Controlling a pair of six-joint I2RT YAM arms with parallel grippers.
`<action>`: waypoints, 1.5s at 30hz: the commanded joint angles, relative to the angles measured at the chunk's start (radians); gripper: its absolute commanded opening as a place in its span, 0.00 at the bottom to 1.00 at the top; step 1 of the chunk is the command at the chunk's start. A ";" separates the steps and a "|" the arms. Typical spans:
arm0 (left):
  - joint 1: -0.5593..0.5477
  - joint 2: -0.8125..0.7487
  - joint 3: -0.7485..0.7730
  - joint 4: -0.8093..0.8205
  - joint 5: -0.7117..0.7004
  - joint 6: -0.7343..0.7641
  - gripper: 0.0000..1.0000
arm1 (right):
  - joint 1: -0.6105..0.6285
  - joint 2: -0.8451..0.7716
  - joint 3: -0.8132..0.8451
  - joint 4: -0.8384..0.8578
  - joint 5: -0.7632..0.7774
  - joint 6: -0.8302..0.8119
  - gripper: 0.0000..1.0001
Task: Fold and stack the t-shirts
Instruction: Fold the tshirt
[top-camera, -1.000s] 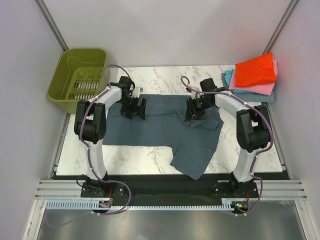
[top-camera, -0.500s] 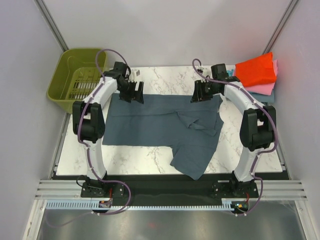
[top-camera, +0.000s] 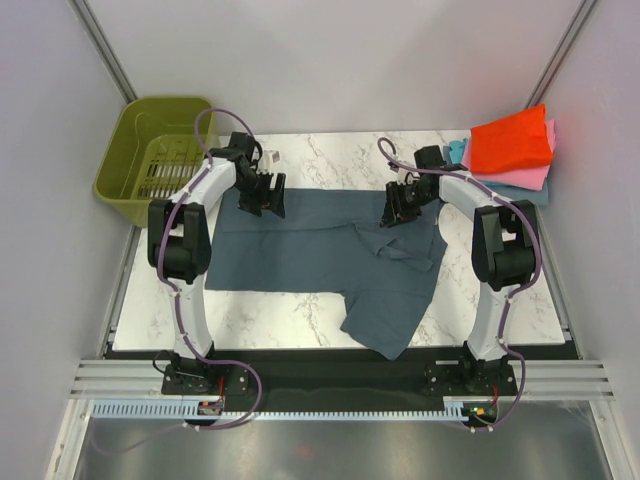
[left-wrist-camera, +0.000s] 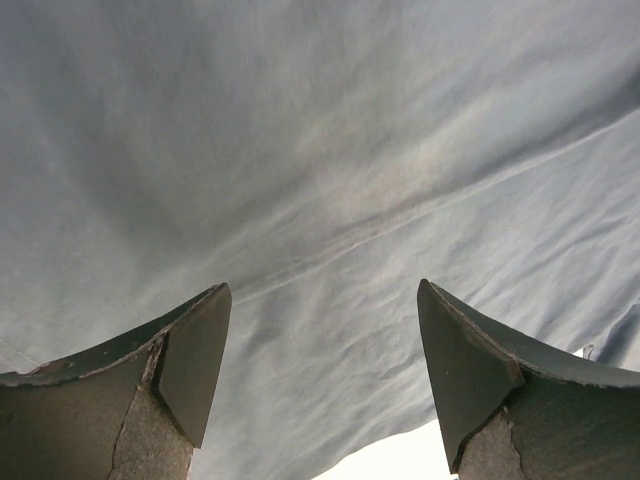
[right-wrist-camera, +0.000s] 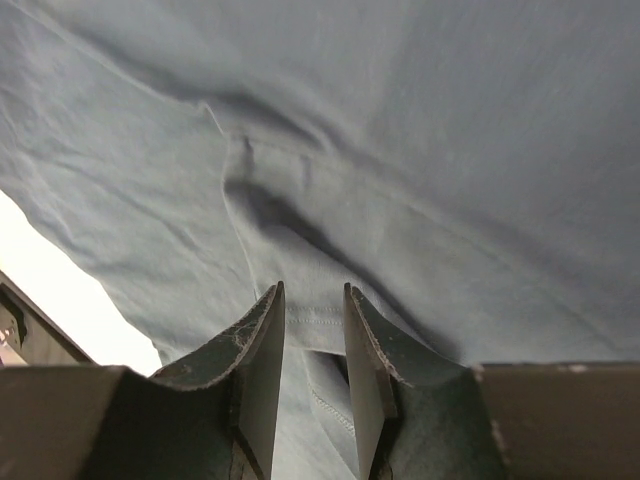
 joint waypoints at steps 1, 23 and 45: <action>0.002 -0.016 -0.020 -0.012 0.017 -0.004 0.82 | 0.002 -0.023 -0.028 0.006 -0.018 -0.014 0.38; 0.000 -0.018 -0.107 -0.004 0.096 -0.033 0.81 | 0.016 0.091 -0.035 0.032 0.011 -0.046 0.39; 0.002 -0.018 -0.147 0.008 0.087 -0.033 0.81 | 0.294 -0.138 -0.194 -0.017 -0.010 -0.025 0.39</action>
